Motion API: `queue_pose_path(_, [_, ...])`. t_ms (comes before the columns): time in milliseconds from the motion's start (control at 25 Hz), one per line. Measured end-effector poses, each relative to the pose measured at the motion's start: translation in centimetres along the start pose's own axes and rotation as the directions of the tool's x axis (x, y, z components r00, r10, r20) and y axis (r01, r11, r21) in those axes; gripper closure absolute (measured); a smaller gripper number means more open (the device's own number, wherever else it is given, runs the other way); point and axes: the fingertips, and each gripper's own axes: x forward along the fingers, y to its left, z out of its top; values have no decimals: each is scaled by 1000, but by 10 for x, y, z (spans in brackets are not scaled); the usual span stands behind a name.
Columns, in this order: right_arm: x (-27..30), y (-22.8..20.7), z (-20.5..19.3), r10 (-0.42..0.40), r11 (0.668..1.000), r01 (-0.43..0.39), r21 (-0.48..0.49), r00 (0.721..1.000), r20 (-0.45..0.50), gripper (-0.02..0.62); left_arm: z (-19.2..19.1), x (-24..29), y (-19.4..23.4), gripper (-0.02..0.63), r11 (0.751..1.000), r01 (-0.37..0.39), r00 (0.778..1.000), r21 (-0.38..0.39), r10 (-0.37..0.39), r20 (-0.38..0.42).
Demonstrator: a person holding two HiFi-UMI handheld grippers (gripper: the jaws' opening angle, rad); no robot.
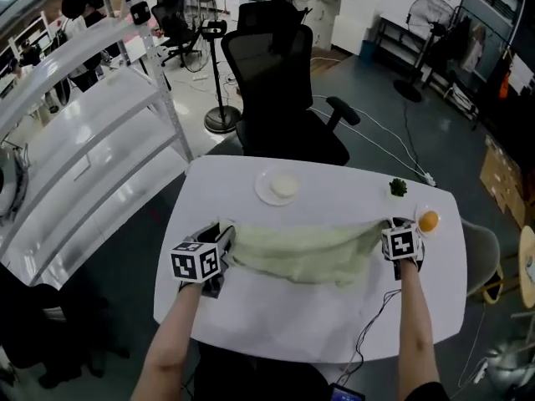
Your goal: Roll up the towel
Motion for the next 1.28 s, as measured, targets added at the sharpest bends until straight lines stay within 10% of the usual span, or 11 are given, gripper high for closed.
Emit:
queue_pose_path(160, [20, 6, 15, 47, 998, -45, -31, 997, 56, 395, 7, -3, -5, 255, 1000, -19, 998, -23, 20, 52])
queue_pose_path(440, [2, 2, 27, 143, 990, -140, -26, 976, 162, 215, 34, -34, -13, 221, 999, -38, 988, 21, 34, 148])
queue_pose_path(720, [-68, 23, 10, 222, 974, -205, -94, 947, 233, 195, 24, -73, 5, 218, 970, -67, 997, 234, 54, 64])
queue_pose_path(1280, [-101, 99, -99, 313, 950, -311, -29, 941, 130, 235, -46, -22, 41, 221, 923, 36, 968, 384, 63, -242])
